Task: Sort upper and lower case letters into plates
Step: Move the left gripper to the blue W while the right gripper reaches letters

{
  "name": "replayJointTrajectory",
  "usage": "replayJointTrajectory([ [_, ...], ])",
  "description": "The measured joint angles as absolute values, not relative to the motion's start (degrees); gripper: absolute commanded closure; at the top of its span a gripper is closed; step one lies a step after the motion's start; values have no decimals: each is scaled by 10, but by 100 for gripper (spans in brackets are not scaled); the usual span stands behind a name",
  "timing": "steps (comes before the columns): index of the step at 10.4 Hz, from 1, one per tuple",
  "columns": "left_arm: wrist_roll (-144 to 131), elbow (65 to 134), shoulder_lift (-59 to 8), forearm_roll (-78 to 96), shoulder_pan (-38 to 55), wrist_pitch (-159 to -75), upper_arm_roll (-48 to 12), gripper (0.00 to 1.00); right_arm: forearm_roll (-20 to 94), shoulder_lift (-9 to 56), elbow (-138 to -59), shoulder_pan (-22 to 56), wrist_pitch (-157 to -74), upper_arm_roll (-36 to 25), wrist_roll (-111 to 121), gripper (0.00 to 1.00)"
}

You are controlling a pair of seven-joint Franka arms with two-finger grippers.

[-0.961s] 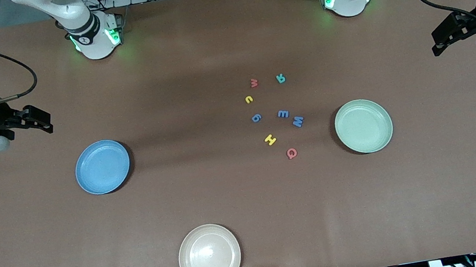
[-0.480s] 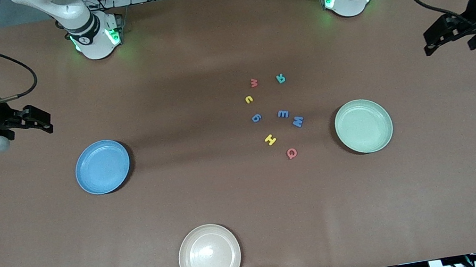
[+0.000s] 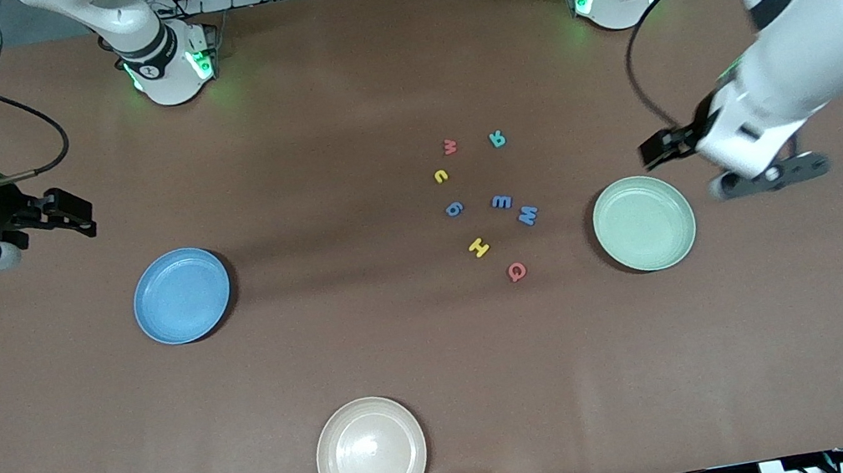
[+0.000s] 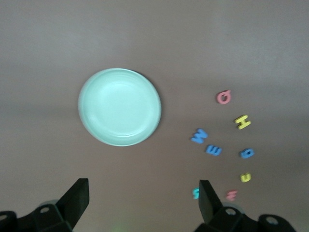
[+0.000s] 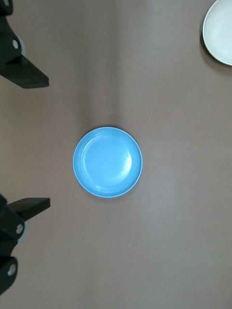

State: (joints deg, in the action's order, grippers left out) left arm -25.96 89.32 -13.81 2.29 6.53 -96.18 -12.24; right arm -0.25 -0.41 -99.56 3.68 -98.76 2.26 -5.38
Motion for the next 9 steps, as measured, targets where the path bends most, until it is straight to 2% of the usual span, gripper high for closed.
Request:
replayJointTrajectory([
  [3,-422,908,-211,22,123,-1049,-124,0,-2,16,-1066,50,-1090,71,-160,0],
  [6,-534,1023,-230,21,152,-1229,-124,0,-28,63,-1079,74,-1142,149,-308,0],
  [7,-573,1059,-234,11,158,-1269,-124,0,-41,80,-1080,85,-1154,163,-339,0],
  [9,-688,1096,-239,-34,169,-1295,-124,0,-48,117,-1080,113,-1183,180,-378,0],
])
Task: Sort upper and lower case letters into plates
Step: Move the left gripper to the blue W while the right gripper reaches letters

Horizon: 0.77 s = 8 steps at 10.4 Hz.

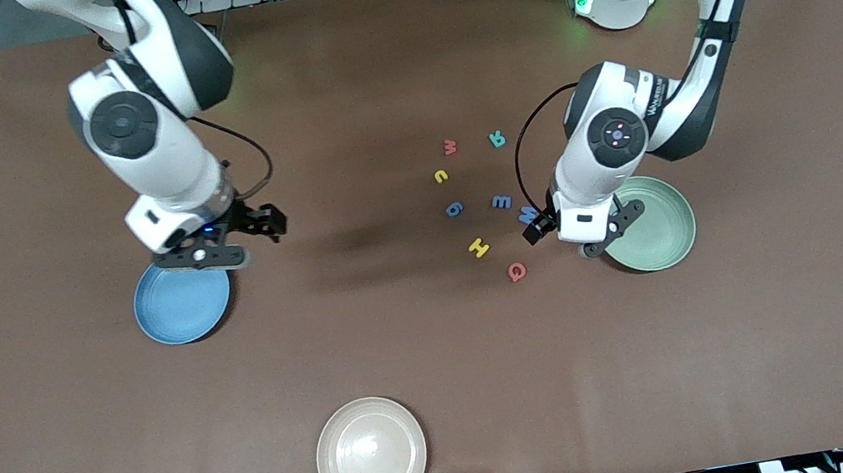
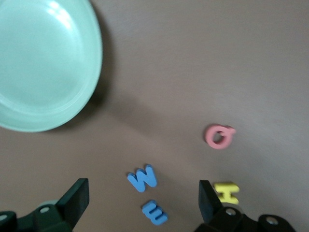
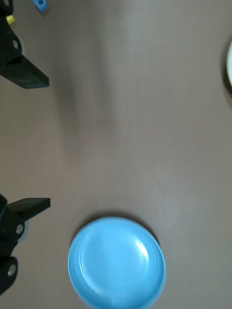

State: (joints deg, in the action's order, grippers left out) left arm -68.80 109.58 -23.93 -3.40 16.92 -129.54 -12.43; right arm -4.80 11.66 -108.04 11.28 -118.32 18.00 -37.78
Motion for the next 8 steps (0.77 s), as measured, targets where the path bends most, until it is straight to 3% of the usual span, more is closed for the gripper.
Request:
replayJointTrajectory([
  [8,-972,1111,-328,-123,196,-1411,-123,0,-151,266,-1072,298,-1337,208,-663,14],
])
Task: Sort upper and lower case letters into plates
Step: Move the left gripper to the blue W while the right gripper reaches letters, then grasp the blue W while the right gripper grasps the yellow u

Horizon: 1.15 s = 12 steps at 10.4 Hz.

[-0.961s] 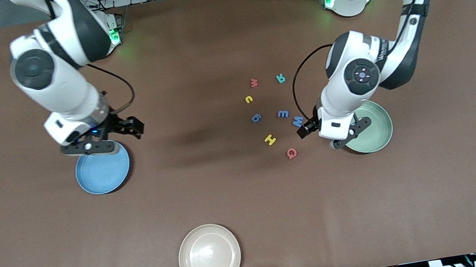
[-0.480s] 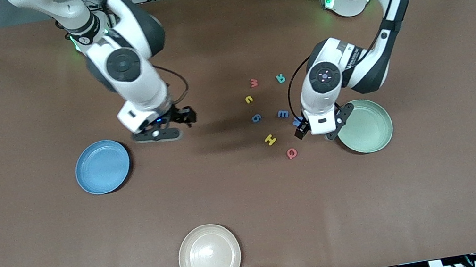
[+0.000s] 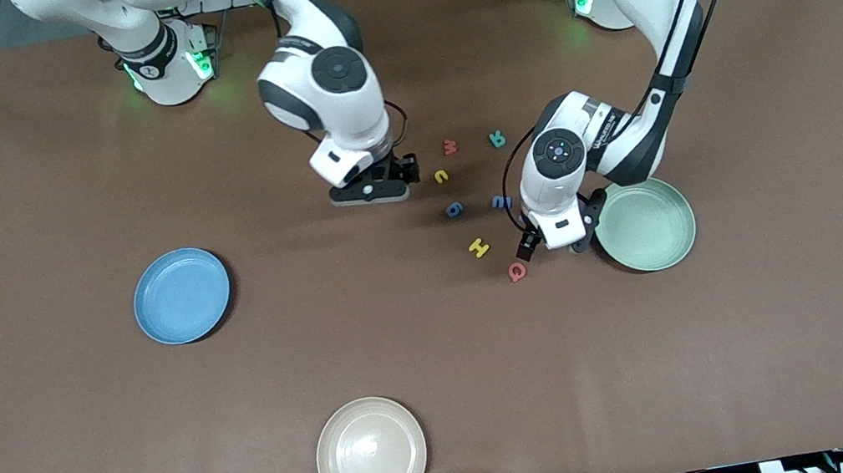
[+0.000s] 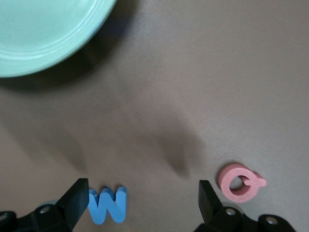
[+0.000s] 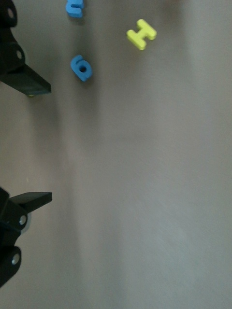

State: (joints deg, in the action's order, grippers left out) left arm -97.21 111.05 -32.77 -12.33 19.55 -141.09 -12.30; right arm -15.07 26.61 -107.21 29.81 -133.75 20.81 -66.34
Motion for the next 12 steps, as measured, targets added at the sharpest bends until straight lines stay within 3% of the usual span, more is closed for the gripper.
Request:
replayJointTrajectory([
  [5,-1056,1146,-326,-124,211,-1439,-125,0,-303,410,-974,377,-1345,209,-883,20],
  [8,-1058,1178,-307,-124,213,-1439,-125,0,-308,442,-933,399,-1345,210,-900,20],
  [12,-1058,1187,-301,-124,213,-1445,-125,4,-350,453,-928,403,-1343,210,-904,28],
])
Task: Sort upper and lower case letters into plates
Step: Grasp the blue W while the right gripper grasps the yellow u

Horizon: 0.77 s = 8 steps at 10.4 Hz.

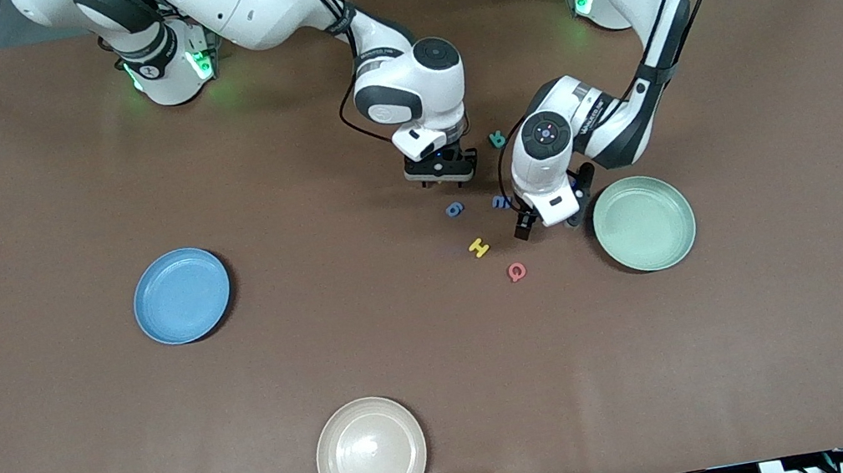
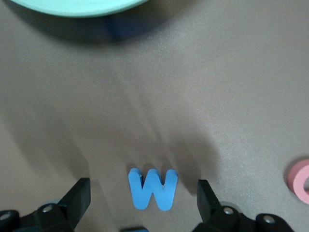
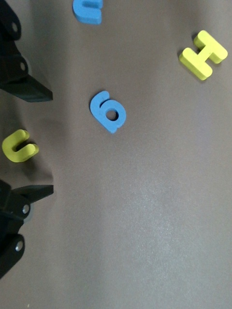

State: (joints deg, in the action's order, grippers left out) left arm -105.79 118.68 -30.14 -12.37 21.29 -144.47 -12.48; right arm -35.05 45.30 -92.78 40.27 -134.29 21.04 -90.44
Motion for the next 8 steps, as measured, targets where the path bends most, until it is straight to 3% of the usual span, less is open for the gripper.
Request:
replayJointTrajectory([
  [8,-1058,1180,-306,-130,211,-1449,-122,5,-377,455,-927,404,-1342,230,-909,29],
])
